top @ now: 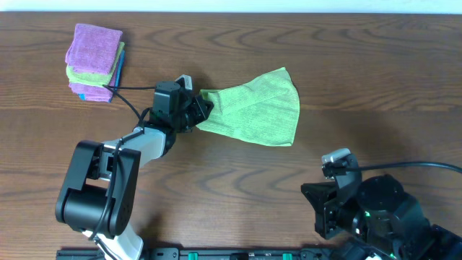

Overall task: Fold the cloth
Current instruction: 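Pull the cloth corner leftward with the left gripper to flatten it, then press both grippers on the cloth sides and smooth it flat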

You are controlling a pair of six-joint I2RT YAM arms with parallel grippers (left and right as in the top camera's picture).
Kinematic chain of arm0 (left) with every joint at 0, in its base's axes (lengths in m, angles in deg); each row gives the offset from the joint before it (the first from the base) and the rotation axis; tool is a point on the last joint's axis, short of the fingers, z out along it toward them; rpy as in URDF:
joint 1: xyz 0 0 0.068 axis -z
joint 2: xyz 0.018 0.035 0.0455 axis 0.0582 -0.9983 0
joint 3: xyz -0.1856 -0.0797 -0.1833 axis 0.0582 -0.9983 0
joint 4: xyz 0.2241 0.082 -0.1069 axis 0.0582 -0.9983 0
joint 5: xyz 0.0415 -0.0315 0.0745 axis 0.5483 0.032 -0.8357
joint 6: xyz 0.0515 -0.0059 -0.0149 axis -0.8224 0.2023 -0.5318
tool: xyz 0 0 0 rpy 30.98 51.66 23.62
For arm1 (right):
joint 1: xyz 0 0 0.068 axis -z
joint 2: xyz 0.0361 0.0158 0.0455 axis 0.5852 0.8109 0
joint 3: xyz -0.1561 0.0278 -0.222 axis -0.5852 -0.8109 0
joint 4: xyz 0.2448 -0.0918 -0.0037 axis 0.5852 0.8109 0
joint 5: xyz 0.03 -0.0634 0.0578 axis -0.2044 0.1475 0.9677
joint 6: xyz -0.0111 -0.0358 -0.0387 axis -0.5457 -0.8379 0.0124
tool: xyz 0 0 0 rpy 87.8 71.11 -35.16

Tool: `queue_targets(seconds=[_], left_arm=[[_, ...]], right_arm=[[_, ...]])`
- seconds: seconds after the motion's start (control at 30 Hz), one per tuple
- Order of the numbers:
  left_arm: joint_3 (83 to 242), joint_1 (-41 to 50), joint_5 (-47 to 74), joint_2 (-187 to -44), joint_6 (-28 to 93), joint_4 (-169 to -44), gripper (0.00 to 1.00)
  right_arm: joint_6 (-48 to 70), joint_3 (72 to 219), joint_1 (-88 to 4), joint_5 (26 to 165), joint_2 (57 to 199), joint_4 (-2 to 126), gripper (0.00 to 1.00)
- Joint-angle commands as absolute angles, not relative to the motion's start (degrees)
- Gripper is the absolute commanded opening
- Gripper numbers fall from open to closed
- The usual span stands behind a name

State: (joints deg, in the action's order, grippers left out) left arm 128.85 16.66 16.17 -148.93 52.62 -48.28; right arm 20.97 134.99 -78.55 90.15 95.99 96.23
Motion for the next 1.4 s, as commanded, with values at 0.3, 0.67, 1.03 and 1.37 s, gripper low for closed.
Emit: queue_targets(seconds=[0.3, 0.67, 1.03, 1.37], left_arm=[[140.6, 11.6, 14.6, -149.6, 49.8, -48.4, 0.06], [152.3, 8.4, 8.3, -153.1, 47.9, -63.3, 0.96], [153.6, 11.2, 13.8, -147.5, 33.3, -90.3, 0.48], [153.2, 18.7, -6.3, -137.4, 32.1, -109.0, 0.06]], right_arm=[[20.9, 134.9, -79.0, 87.6, 98.0, 96.3, 0.02], [20.9, 134.9, -79.0, 87.4, 102.1, 96.1, 0.01], [17.7, 134.9, -77.4, 76.5, 111.9, 89.1, 0.01], [11.1, 134.9, -56.8, 95.4, 129.8, 76.2, 0.01]])
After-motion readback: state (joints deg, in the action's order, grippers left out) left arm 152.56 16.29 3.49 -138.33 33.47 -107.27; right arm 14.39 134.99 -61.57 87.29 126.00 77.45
